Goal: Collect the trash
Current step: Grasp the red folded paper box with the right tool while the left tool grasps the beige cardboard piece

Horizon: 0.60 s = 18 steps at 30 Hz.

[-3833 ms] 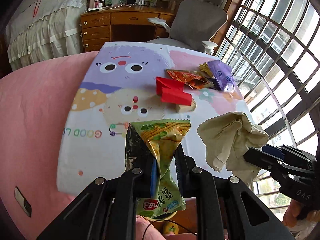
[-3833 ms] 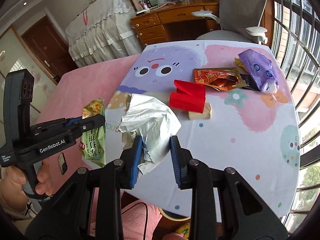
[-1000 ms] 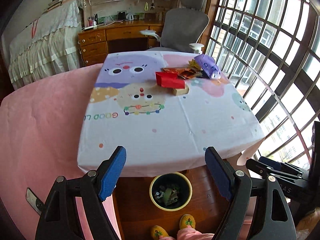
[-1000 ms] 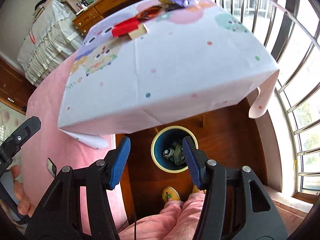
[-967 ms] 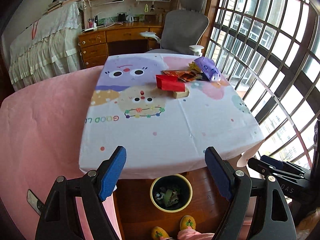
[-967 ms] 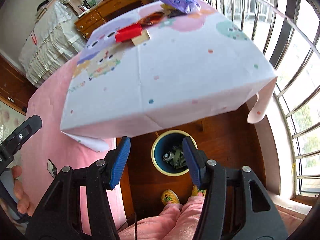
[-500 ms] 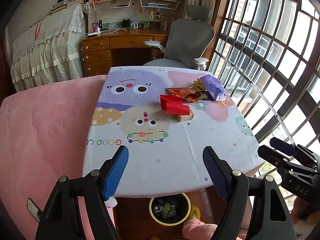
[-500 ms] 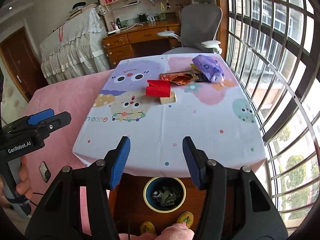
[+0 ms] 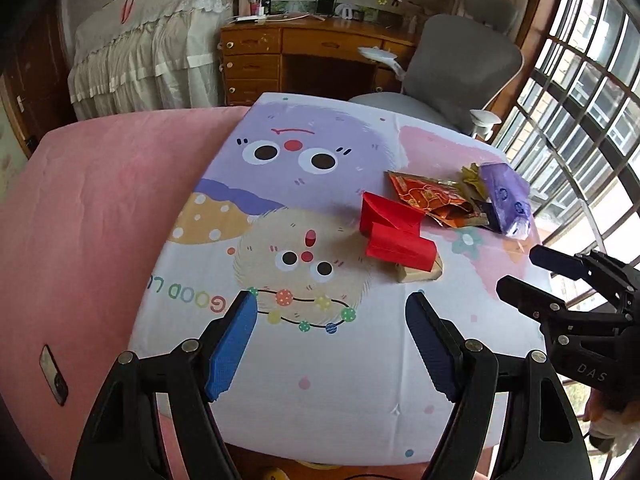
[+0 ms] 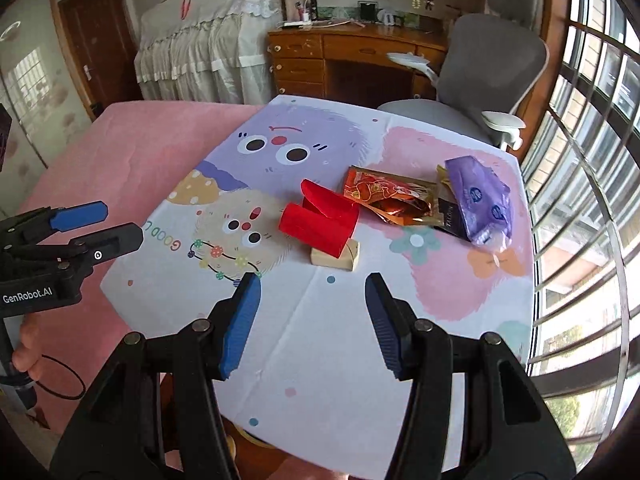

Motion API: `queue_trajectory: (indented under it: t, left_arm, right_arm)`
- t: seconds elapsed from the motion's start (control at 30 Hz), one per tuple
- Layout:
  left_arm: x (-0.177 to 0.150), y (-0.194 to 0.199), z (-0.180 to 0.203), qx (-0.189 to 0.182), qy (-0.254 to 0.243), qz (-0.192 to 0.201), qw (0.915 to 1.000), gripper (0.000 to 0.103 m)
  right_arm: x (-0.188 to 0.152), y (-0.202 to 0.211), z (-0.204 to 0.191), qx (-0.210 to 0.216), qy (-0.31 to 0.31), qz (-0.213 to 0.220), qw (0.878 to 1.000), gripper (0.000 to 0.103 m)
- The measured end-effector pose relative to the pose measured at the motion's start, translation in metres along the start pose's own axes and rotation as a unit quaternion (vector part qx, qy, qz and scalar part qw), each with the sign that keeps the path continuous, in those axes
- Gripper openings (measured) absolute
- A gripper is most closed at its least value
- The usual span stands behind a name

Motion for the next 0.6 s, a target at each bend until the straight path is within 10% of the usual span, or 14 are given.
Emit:
queue_trajectory:
  t: [0.13,0.6]
  left_arm:
    - [0.003,-0.039,0.003,0.027,0.051,-0.032,0.9978,0.078]
    - [-0.019,-0.104,-0.031,0.100,0.166,-0.094,0.9765,0.078]
  right_arm:
    - [0.032,-0.064,0.015,0.032,0.073,-0.048,0.996,0.070]
    - [0.082,-0.241,-0.022,0.148,0.255,-0.182,0.938,0.073]
Point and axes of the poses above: each gripper's, at about its wrist camera, not at the fingertips, and y roughly against the way its jaws point, z to its right, x to its top, the point moved 4 cm from there along -y, roughly the way its jaws point, and after that the axes turned 10 degrees about -y, right-handed, at the moved point
